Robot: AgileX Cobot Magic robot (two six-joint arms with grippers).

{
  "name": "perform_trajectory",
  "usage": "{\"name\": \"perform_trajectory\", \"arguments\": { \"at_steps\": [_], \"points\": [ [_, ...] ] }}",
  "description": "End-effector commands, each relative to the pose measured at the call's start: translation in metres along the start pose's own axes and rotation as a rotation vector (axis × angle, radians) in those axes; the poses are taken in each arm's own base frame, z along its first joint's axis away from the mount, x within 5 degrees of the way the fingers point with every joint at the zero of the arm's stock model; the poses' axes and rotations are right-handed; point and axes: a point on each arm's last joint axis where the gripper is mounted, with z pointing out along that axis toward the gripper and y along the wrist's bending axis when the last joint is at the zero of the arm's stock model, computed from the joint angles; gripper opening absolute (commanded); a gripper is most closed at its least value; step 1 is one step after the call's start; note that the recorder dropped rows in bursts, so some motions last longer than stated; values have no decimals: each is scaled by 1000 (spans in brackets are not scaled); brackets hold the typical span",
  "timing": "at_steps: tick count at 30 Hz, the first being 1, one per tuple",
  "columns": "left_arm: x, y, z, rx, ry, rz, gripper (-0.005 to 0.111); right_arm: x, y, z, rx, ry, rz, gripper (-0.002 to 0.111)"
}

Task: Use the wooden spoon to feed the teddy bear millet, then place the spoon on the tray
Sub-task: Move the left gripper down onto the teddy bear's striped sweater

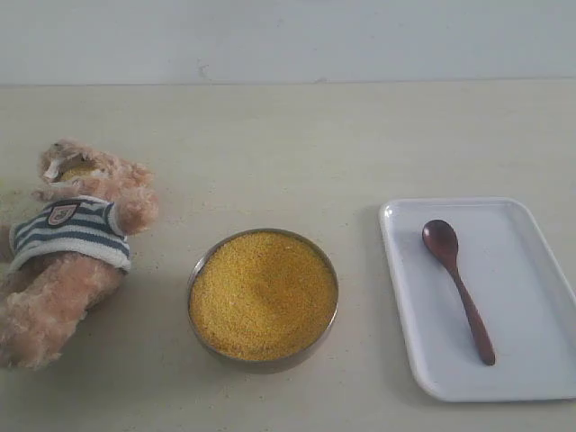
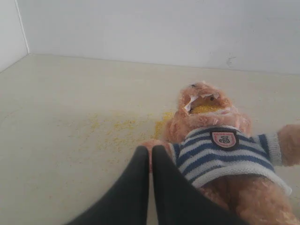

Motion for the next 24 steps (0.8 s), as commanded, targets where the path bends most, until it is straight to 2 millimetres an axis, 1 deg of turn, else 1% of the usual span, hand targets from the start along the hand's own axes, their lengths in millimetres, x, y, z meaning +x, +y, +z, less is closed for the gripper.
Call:
{"name": "perform_trajectory", "arguments": {
  "at_steps": [1,10,13,14,16,17,20,21,22,23,24],
  "points": [
    [1,0,0,1,-3,-4,4,0,0,0,5,-5,-6,1],
    [1,0,0,1,-5,-4,4,0,0,0,5,-5,-6,1],
    [-4,1,0,-7,-56,30,4,0,0,0,5,-5,-6,1],
    [-8,0,0,-1,-102,13,4,0,0,0,5,-5,-6,1],
    [-21,-1,-3,20,-242,-80,4,0,0,0,5,-5,-6,1],
    [-30,0,-5,33,-350,-171,4,0,0,0,5,-5,-6,1],
    [-56,9,-21,92,-696,-543,4,0,0,0,5,-5,-6,1],
    [-71,10,-33,188,-858,-693,4,0,0,0,5,-5,-6,1],
    [-80,8,-40,228,-916,-668,4,0,0,0,5,-5,-6,1],
    [-100,2,-54,267,-981,-586,4,0,0,0,5,-5,-6,1],
    [-109,0,-58,276,-984,-568,4,0,0,0,5,-5,-6,1]
  ]
}}
